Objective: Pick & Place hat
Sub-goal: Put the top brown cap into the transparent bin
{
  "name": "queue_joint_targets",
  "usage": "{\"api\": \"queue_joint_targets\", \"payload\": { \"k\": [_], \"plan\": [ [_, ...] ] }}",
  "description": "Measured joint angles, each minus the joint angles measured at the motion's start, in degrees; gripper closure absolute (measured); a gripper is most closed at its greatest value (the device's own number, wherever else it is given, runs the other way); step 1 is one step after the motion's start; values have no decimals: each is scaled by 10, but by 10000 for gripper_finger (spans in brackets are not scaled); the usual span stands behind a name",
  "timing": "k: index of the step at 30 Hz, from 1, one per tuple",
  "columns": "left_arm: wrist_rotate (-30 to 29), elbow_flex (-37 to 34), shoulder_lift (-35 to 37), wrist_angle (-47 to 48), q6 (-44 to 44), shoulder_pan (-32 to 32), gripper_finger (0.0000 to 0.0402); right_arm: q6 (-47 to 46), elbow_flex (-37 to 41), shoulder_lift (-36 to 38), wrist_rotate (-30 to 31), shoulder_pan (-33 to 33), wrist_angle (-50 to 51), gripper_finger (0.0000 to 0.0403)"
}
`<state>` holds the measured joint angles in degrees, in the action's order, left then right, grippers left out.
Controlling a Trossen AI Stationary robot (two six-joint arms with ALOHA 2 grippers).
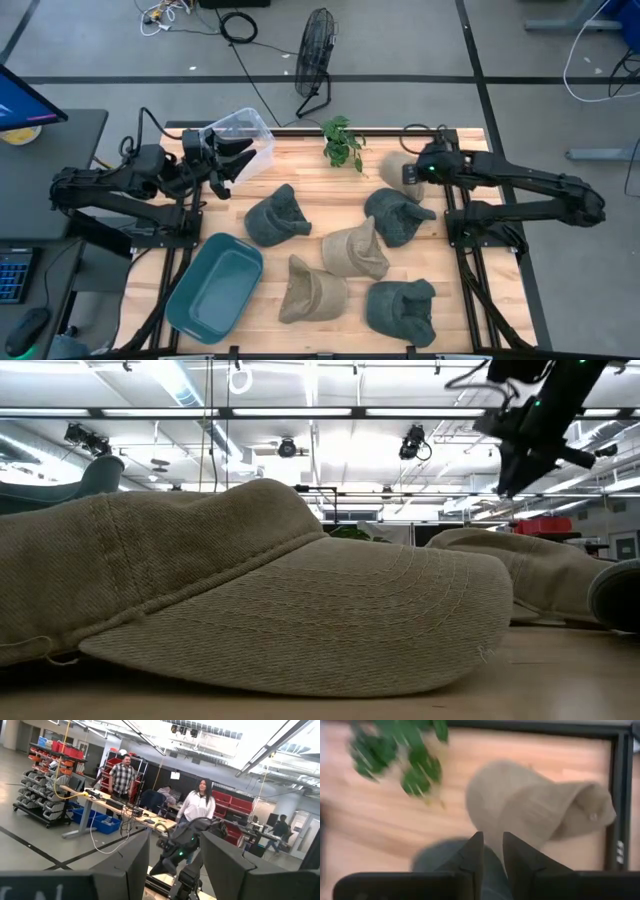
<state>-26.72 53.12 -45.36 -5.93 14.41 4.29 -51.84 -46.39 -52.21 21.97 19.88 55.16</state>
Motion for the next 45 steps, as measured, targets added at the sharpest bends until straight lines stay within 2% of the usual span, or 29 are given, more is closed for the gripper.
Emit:
{"api": "queue_joint_targets", "payload": {
  "k": [3, 10, 15, 18, 22, 27, 31, 39, 42, 45],
  "plan": [
    [0, 0, 0, 0, 0, 0, 220, 44, -3, -23, -5, 6, -1, 322],
    [0, 0, 0, 0, -1, 0, 220, 60, -8, -46, -6, 10, -8, 325],
    [0, 0, 0, 1, -1, 0, 220, 69, -8, -68, -5, 46, 19, 319],
    [0, 0, 0, 1, -1, 0, 220, 86, -8, -82, -9, 77, 19, 295],
    [0, 0, 0, 2, -1, 0, 220, 102, -8, -101, -5, 121, 4, 241],
    [0, 0, 0, 2, -1, 0, 220, 11, -5, -129, -17, 167, 10, 173],
    [0, 0, 0, 2, -1, 0, 220, -14, 25, -154, -23, 180, -19, 145],
    [0, 0, 0, 2, -1, 0, 220, -10, 74, -180, -58, 200, -162, 159],
    [0, 0, 0, 2, -1, 0, 220, 8, 87, -180, -74, 206, -213, 181],
    [0, 0, 0, 2, -1, 0, 220, 28, 95, -180, -81, 209, -232, 222]
  ]
}}
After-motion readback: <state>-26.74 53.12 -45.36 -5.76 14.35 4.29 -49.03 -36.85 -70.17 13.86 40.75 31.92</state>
